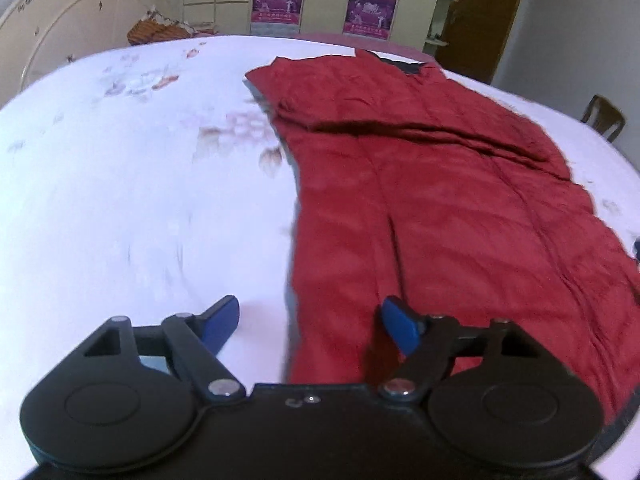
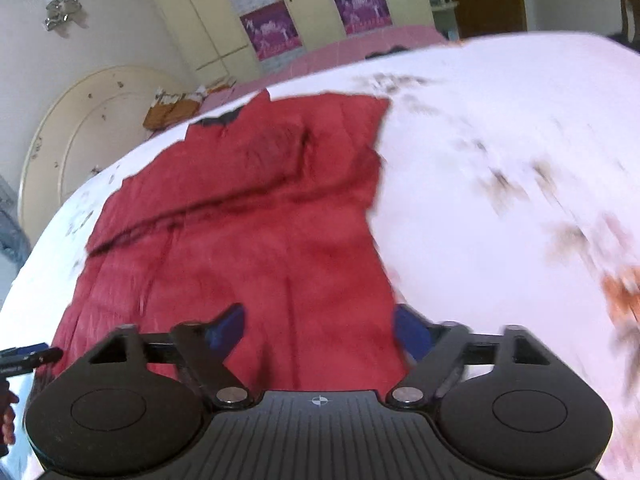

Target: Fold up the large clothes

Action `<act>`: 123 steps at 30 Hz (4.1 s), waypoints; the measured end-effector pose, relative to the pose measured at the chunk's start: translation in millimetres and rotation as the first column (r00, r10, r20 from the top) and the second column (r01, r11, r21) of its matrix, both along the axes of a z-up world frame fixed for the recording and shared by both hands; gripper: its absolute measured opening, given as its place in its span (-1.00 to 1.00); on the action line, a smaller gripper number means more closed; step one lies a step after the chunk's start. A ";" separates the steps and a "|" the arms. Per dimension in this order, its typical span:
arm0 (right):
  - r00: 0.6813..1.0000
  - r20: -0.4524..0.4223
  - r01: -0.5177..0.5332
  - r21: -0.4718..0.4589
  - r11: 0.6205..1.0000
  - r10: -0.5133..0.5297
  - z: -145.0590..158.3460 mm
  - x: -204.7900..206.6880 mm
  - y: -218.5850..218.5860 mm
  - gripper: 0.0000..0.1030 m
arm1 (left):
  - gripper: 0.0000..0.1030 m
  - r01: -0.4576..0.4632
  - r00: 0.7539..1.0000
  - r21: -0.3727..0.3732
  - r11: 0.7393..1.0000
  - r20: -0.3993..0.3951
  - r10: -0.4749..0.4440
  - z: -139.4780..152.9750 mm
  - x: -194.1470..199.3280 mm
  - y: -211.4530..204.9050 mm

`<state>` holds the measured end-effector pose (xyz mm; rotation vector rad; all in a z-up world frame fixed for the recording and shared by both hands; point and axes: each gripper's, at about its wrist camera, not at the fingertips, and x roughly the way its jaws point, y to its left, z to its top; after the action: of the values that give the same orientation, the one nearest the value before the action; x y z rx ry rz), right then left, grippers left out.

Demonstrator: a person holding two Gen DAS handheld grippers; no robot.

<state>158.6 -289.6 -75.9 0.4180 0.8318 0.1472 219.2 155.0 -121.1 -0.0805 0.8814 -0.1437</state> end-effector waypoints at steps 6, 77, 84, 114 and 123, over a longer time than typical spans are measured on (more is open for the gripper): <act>0.997 -0.065 0.055 0.211 0.976 -0.042 -27.6 -52.8 -35.9 0.16 | 0.46 -0.034 0.999 -0.128 0.991 -0.005 0.033 -1.1 -40.6 10.9; 0.989 0.146 0.046 -0.205 0.978 -0.016 -1.7 367.9 -11.7 -0.91 | -0.81 0.126 0.984 -0.079 0.989 0.138 -0.115 -2.1 366.9 14.7; 0.946 0.323 0.074 -0.293 0.953 0.026 18.4 372.6 6.9 -0.91 | -0.86 0.057 0.949 -0.071 0.996 0.313 -0.032 20.4 370.1 10.0; 0.954 0.173 -0.181 -0.321 0.930 0.245 7.8 326.4 105.5 -0.20 | 0.33 0.230 0.954 0.123 0.965 0.166 -0.248 6.8 321.7 -117.8; 0.979 0.095 -0.135 -0.355 0.925 0.179 -30.8 339.4 87.0 -0.20 | 0.40 0.187 0.962 0.114 0.976 0.181 -0.205 -23.0 322.5 -104.9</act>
<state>498.0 -202.6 -106.7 0.0077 0.7483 0.1704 541.7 50.2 -144.0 0.1098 0.7004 -0.2896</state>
